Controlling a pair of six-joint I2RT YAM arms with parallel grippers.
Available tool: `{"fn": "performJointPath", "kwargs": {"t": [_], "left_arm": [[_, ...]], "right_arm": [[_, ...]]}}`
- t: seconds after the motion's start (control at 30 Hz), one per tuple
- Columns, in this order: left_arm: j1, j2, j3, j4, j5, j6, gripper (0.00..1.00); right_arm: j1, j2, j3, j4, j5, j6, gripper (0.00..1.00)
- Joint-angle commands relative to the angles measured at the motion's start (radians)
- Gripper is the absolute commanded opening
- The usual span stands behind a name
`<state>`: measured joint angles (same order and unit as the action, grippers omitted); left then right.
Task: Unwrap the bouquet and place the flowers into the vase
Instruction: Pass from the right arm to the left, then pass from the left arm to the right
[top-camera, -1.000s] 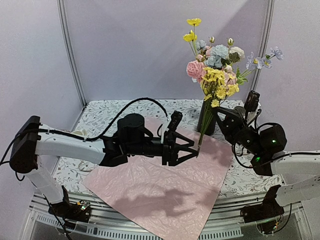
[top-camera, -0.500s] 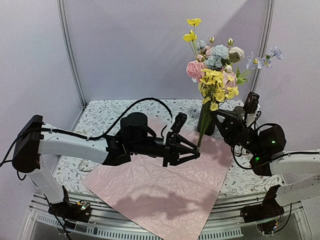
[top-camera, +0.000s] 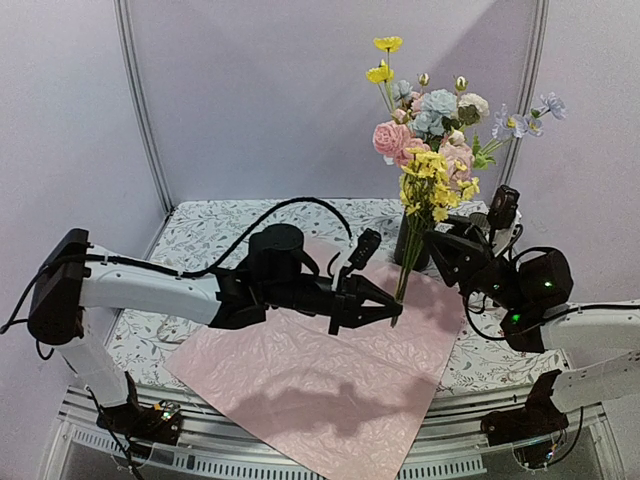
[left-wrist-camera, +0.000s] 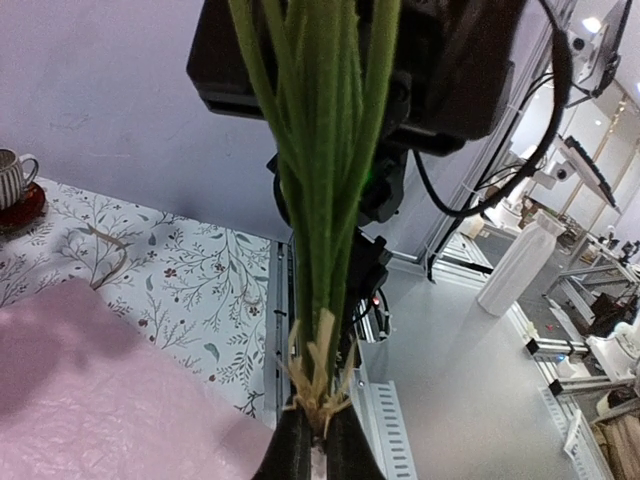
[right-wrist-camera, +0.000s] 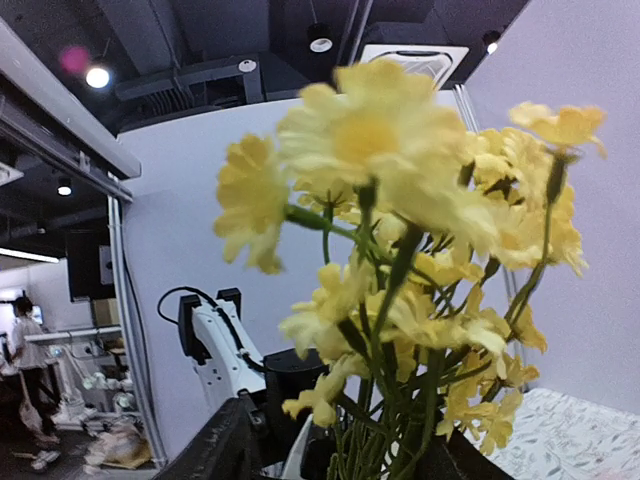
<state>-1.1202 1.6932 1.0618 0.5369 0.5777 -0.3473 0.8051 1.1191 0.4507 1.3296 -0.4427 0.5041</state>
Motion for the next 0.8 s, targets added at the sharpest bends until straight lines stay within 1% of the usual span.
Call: {"fn": "performJointPath", "kwargs": {"t": [0.0, 0.1, 0.13, 0.27, 0.4, 0.5, 0.57, 0.6, 0.67, 0.77], "left_arm": [[0.0, -0.054, -0.005, -0.073, -0.025, 0.048, 0.0], [0.003, -0.076, -0.019, -0.091, -0.022, 0.07, 0.0], [0.003, -0.083, -0.022, -0.097, -0.022, 0.078, 0.0], [0.003, -0.095, -0.016, -0.142, -0.027, 0.116, 0.0], [0.002, -0.102, 0.004, -0.187, -0.022, 0.153, 0.0], [0.003, -0.104, 0.024, -0.211, -0.013, 0.174, 0.0], [0.003, -0.103, 0.046, -0.231, -0.011, 0.186, 0.0], [0.003, -0.102, 0.056, -0.243, -0.01, 0.191, 0.0], [0.002, -0.1, 0.066, -0.254, -0.01, 0.198, 0.0], [0.003, -0.096, 0.074, -0.265, -0.007, 0.201, 0.0]], "right_arm": [[0.004, -0.082, -0.013, -0.142, 0.018, -0.035, 0.62], [0.004, -0.15, -0.004, -0.321, 0.002, -0.071, 0.76], [0.003, -0.17, 0.007, -0.385, -0.007, -0.092, 0.78], [0.004, -0.22, 0.048, -0.636, -0.043, -0.138, 0.82], [0.005, -0.236, 0.061, -0.763, -0.14, -0.182, 0.81], [0.005, -0.218, 0.072, -0.804, -0.193, -0.224, 0.75], [0.004, -0.201, 0.078, -0.803, -0.225, -0.241, 0.69], [0.004, -0.195, 0.079, -0.794, -0.236, -0.248, 0.64], [0.004, -0.182, 0.081, -0.771, -0.241, -0.248, 0.58], [0.004, -0.172, 0.073, -0.717, -0.257, -0.24, 0.51]]}}
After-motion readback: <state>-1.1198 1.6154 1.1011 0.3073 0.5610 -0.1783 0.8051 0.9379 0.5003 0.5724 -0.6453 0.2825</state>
